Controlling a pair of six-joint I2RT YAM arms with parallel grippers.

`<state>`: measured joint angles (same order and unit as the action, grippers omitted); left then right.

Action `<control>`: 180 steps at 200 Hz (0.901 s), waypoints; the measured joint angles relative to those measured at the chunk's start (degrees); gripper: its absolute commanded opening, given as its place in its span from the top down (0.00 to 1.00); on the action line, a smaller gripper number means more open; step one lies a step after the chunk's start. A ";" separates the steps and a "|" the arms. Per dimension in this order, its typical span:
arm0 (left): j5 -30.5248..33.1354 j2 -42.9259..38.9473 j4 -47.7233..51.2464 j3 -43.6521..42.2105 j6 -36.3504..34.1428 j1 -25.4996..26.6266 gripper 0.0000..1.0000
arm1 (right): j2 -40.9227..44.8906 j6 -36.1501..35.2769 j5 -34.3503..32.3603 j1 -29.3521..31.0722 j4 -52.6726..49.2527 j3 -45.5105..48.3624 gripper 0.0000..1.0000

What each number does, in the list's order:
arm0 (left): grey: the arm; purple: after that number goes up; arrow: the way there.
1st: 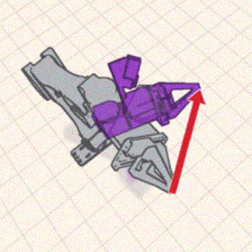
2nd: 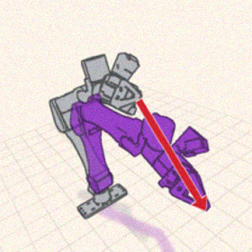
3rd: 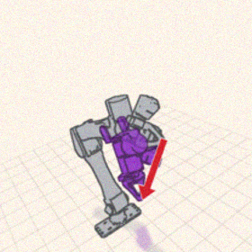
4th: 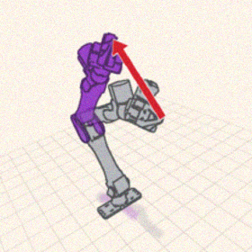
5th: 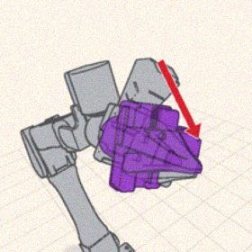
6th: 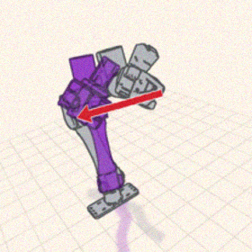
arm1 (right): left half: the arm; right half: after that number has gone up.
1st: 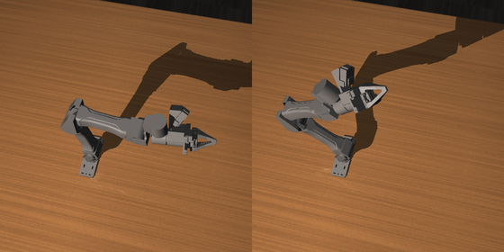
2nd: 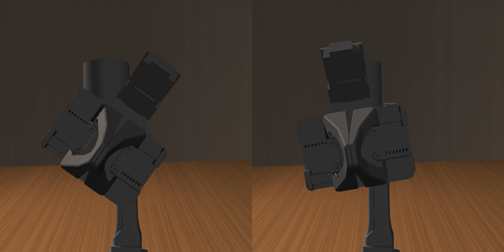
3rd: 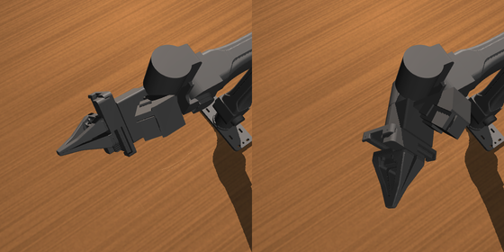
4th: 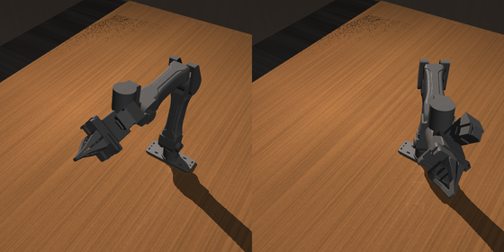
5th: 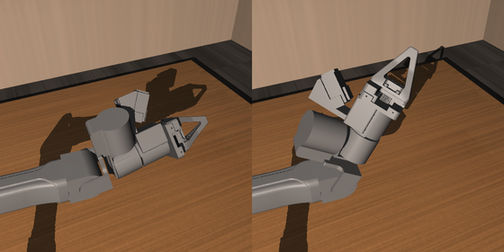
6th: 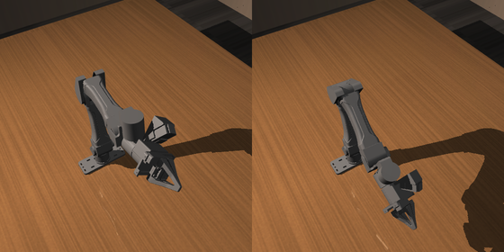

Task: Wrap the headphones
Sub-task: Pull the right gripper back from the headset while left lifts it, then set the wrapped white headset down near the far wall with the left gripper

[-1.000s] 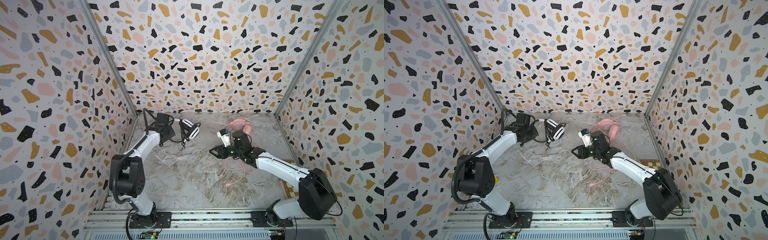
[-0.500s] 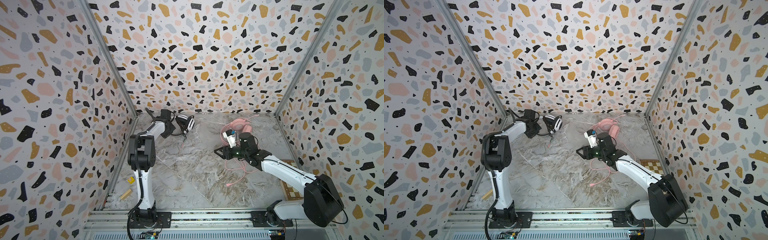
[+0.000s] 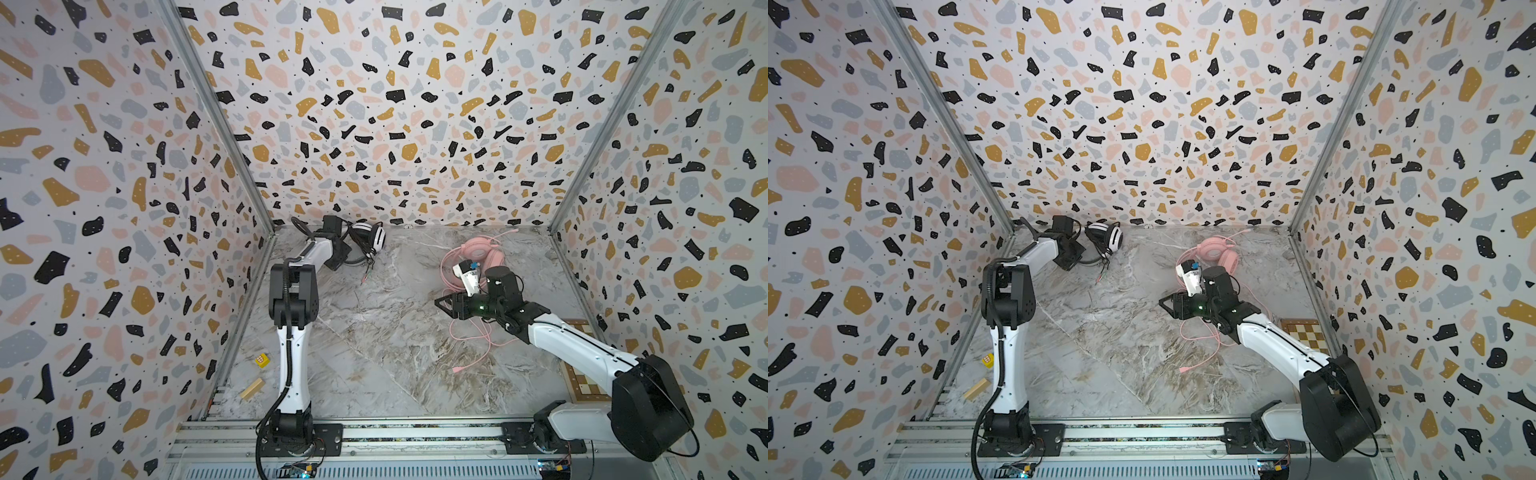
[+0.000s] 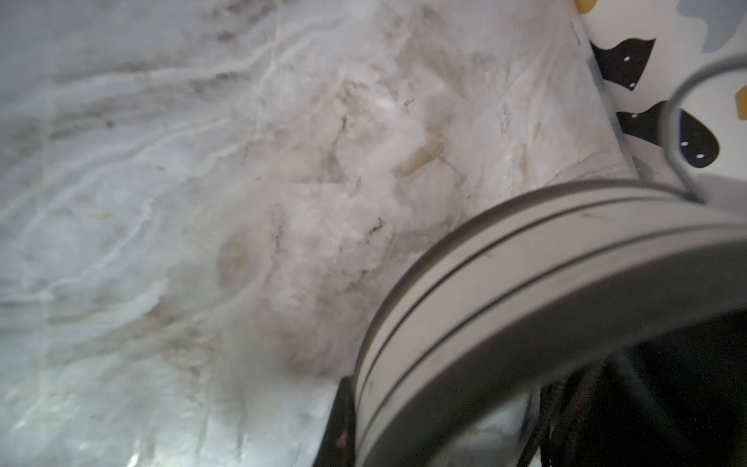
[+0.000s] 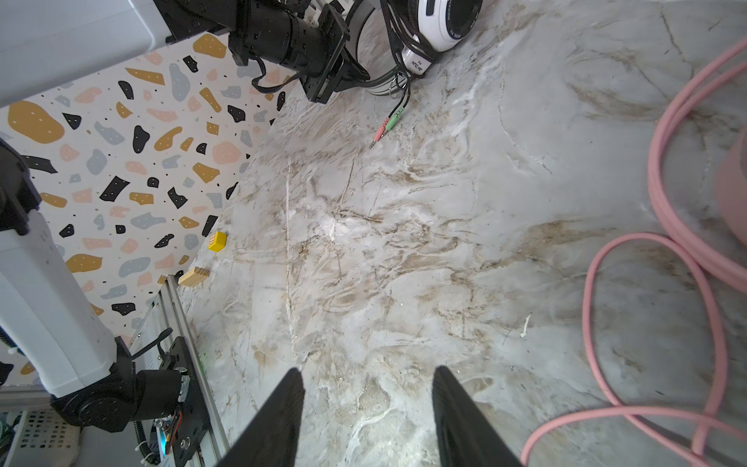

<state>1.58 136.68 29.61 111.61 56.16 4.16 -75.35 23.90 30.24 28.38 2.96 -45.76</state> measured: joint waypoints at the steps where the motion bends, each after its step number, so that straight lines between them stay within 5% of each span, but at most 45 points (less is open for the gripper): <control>1: -0.02 0.00 0.00 0.00 0.02 0.00 1.00 | 0.00 0.00 0.00 0.00 0.02 0.00 0.47; 17: -0.57 0.00 -0.24 -0.04 0.20 -0.11 0.89 | 0.00 0.00 0.02 0.00 0.31 0.31 0.47; 84: -2.51 -1.18 -2.95 -1.81 -2.05 -0.81 0.72 | 0.00 0.00 -0.02 -0.33 0.48 0.83 0.47; 94: -2.16 -2.60 -3.28 -2.89 -3.48 -0.96 0.52 | 0.00 -0.04 -0.04 -0.48 0.46 0.83 0.47; 96: -2.05 -2.93 -3.37 -3.17 -3.72 -0.98 0.44 | 0.00 -0.04 -0.04 -0.55 0.46 0.83 0.47; 100: -1.77 -3.72 -3.48 -3.74 -4.22 -1.01 0.09 | 0.00 -0.11 -0.04 -0.68 0.46 0.83 0.47; 103: -1.49 -4.17 -3.54 -4.15 -4.63 -1.01 0.01 | 0.00 -0.17 -0.04 -0.79 0.44 0.83 0.47; 180: 3.89 -24.26 -12.09 -22.95 -11.50 -1.20 0.00 | 3.85 -1.79 -2.78 -10.34 -0.68 0.83 0.47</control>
<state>5.48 112.42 17.52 88.66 44.66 2.96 -71.50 22.11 27.46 18.04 2.28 -44.93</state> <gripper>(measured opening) 0.999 0.530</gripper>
